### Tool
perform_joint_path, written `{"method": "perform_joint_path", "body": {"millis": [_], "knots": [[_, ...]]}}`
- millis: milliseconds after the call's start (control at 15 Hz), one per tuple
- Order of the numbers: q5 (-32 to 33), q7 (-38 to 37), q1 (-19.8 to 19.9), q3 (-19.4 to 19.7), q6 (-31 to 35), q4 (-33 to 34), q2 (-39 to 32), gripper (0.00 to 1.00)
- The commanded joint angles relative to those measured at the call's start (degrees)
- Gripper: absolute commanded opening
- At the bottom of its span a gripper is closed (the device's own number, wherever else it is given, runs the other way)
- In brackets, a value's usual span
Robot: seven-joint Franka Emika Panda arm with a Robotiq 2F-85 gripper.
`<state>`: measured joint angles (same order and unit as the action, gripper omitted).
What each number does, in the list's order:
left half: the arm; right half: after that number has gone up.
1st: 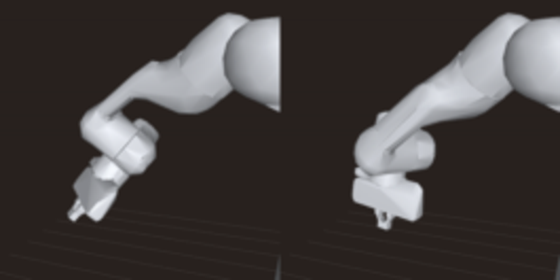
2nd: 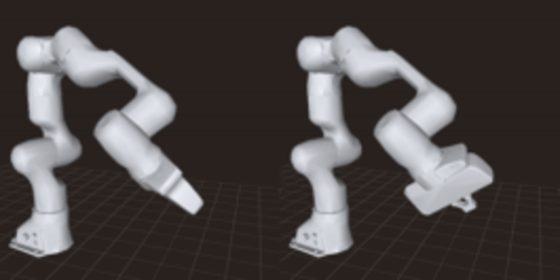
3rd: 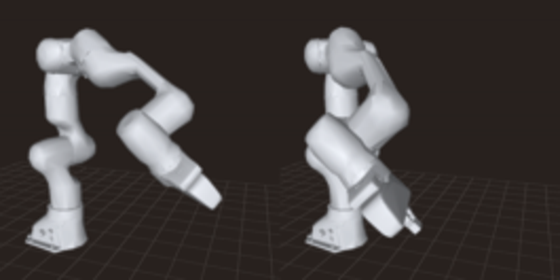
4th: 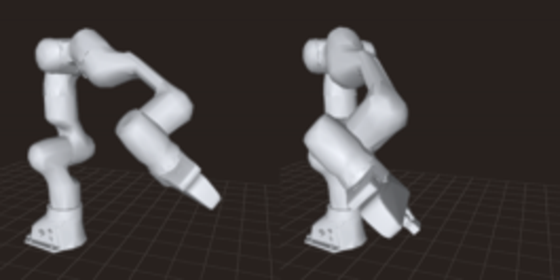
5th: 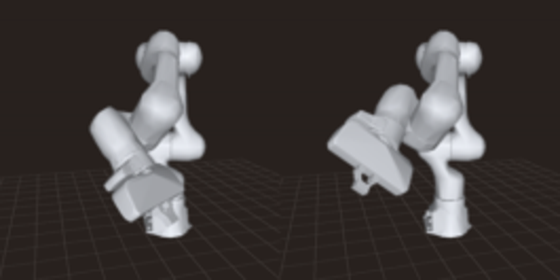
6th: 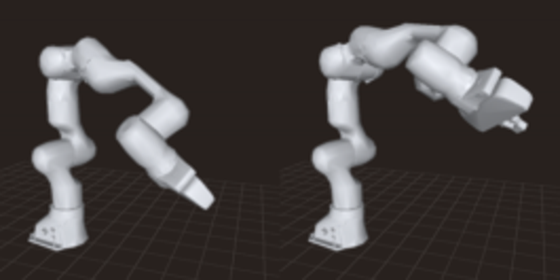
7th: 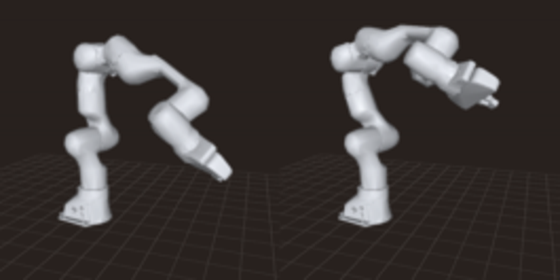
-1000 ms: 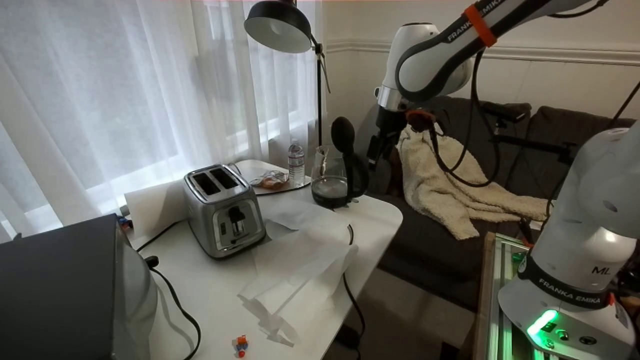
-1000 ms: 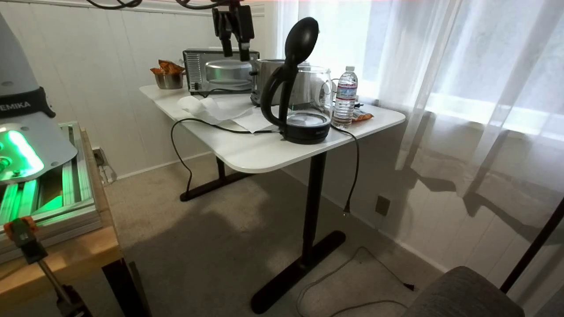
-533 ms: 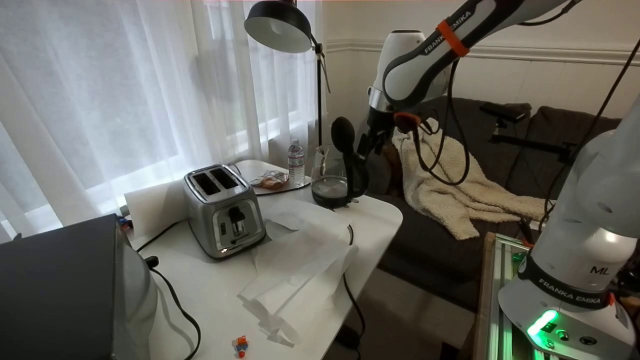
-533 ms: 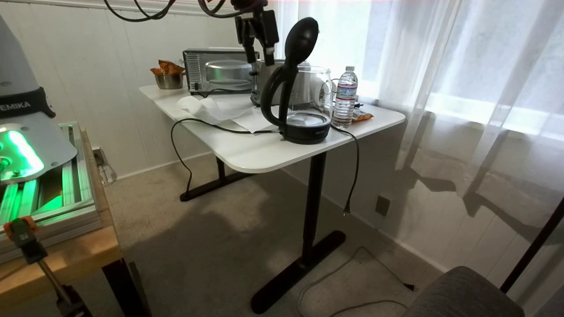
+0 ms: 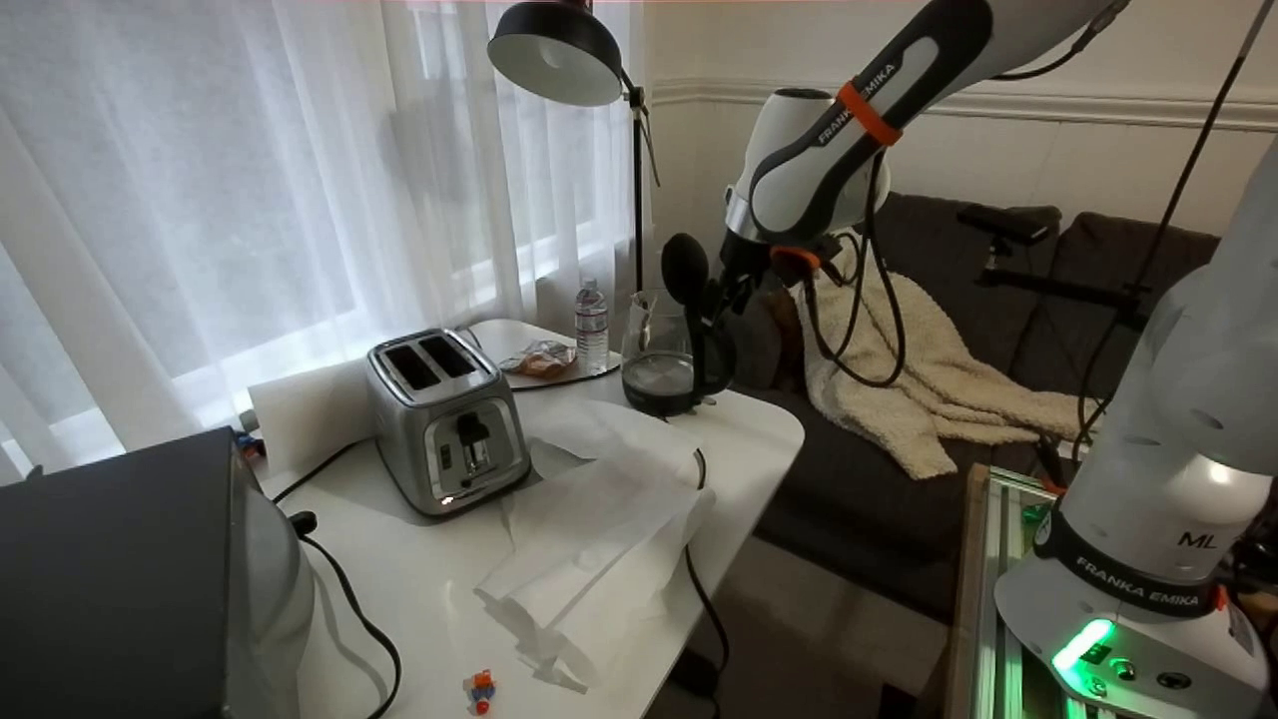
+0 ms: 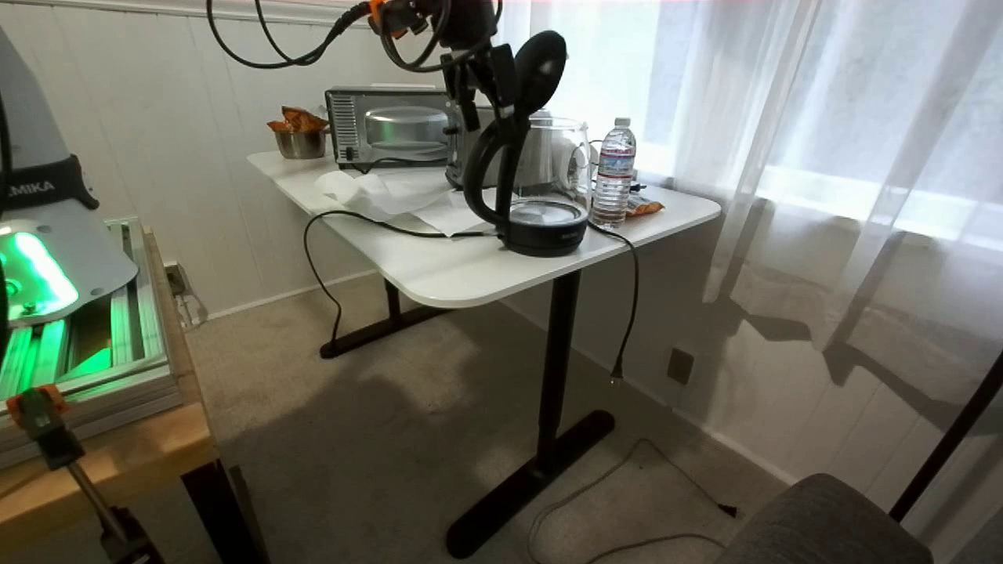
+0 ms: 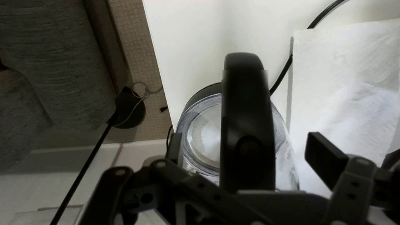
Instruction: Move the glass kettle to the left.
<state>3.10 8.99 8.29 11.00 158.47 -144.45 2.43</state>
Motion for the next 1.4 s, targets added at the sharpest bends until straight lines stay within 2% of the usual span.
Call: {"method": "perform_joint_path", "body": {"millis": [0, 67, 133, 333, 467, 533, 733, 800, 867, 933, 1067, 1133, 1267, 1333], "knots": [[-2.3, 0.3, 0.2, -0.5, 3.2, 0.9, -2.7, 0.86], [-2.7, 0.2, 0.1, -0.7, 3.8, 0.9, -3.1, 0.73], [-3.4, 0.4, -0.1, -1.0, 5.1, 0.9, -3.4, 0.72], [-5.0, 0.4, -0.2, -1.8, 7.9, 1.3, -4.5, 0.46], [-6.1, 0.5, -0.2, -2.3, 9.2, 1.7, -5.1, 0.32], [-6.3, 0.7, -0.4, -2.0, 10.1, 1.8, -5.5, 0.29], [-4.8, -0.4, 0.1, -2.1, 11.3, 2.0, -6.2, 0.4], [-4.6, -0.6, 0.1, -2.0, 11.6, 2.1, -6.4, 0.49], [-4.5, -0.7, 0.2, -1.9, 11.9, 2.2, -6.5, 0.51], [-4.9, -0.3, -0.1, -1.5, 12.9, 2.3, -6.8, 0.61], [-5.2, -0.3, -0.1, -1.5, 14.7, 2.5, -7.5, 0.67], [-5.3, -0.3, -0.1, -1.5, 15.3, 2.6, -7.8, 0.74], [-5.7, -0.3, -0.1, -1.7, 16.1, 2.7, -8.3, 0.8], [-5.8, -0.2, -0.1, -1.8, 16.3, 2.6, -8.6, 0.74]]}}
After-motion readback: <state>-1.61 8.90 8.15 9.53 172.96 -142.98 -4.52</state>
